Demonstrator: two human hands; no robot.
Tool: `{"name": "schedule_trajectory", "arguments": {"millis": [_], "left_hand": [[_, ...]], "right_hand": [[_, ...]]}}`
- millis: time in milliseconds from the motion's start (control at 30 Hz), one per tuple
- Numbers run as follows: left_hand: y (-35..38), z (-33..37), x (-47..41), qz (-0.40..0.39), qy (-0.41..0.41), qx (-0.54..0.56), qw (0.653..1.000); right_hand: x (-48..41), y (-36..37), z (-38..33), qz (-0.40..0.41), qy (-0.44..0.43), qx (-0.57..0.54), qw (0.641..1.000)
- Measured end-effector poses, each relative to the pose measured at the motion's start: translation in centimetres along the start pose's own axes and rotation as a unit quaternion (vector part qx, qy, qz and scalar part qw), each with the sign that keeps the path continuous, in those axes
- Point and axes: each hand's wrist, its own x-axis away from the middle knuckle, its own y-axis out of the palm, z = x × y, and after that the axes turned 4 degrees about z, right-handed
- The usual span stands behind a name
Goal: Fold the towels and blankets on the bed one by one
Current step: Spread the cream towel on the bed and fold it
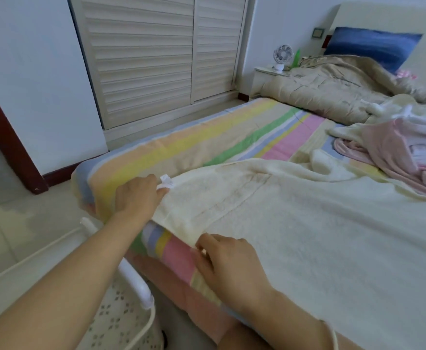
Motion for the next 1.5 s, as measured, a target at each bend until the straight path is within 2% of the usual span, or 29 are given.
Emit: {"name": "schedule_trajectory", "arguments": {"millis": [133,233,333,400,467,567,667,733,833,900,967,1000,1067,1133,1233,1367,1433,1500], "left_hand": [[-0.4,1.8,1.6,0.057,-0.02,-0.013,0.998],[-1.2,5.8,3.8,0.082,0.04,0.019,0.996],[-2.9,12.3,8.3,0.088,0.105,0.087,0.987],[-4.0,17.4,12.8,0.061,0.169,0.166,0.97],[-4.3,21.4,17.2,-0.001,0.225,0.224,0.948],[-4.6,27.4,24.6,-0.084,0.306,0.205,0.926],[-5.2,31.3,30.6,-0.136,0.366,0.16,0.906],[-5.7,33.5,33.6,-0.132,0.41,0.19,0.882],[-7.1,36.3,36.7,-0.107,0.476,0.31,0.816],[-7.8,37.4,38.2,-0.039,0.541,0.36,0.759],[-8.4,38.3,39.4,0.035,0.611,0.354,0.707],[-8.4,38.6,39.6,0.055,0.637,0.333,0.693],[-8.0,38.9,39.5,0.08,0.667,0.278,0.686],[-7.6,39.0,39.0,0.08,0.67,0.243,0.697],[-7.6,39.0,38.1,0.057,0.67,0.2,0.713],[-8.8,39.6,38.3,0.064,0.686,0.172,0.704],[-9.6,39.6,38.6,0.027,0.686,0.21,0.696],[-10.2,39.4,39.1,-0.054,0.697,0.22,0.681]], "right_hand": [[2.2,0.0,-0.6,-0.027,0.047,-0.063,0.997],[4.7,-2.2,-0.1,-0.004,0.059,-0.126,0.99],[9.3,-5.1,1.6,0.033,0.097,-0.063,0.993],[13.9,-7.5,3.7,0.051,0.168,0.028,0.984],[18.7,-9.6,6.3,0.042,0.251,0.116,0.96],[28.0,-14.1,10.1,-0.003,0.392,0.201,0.898],[36.3,-17.8,11.8,-0.021,0.461,0.233,0.856],[41.3,-20.0,12.1,0.016,0.481,0.238,0.844],[46.8,-23.0,12.0,0.122,0.465,0.241,0.843],[49.0,-24.2,12.3,0.192,0.437,0.258,0.84],[51.0,-24.8,12.9,0.224,0.421,0.284,0.832],[51.7,-24.7,13.4,0.226,0.407,0.303,0.832],[52.6,-24.7,14.1,0.203,0.379,0.346,0.834],[52.7,-24.8,14.6,0.175,0.358,0.371,0.839],[52.3,-25.1,14.9,0.123,0.361,0.35,0.855],[52.0,-26.1,15.4,0.071,0.364,0.319,0.872],[52.2,-26.8,15.3,0.062,0.368,0.296,0.879],[52.9,-27.5,14.5,0.028,0.398,0.238,0.886]]}}
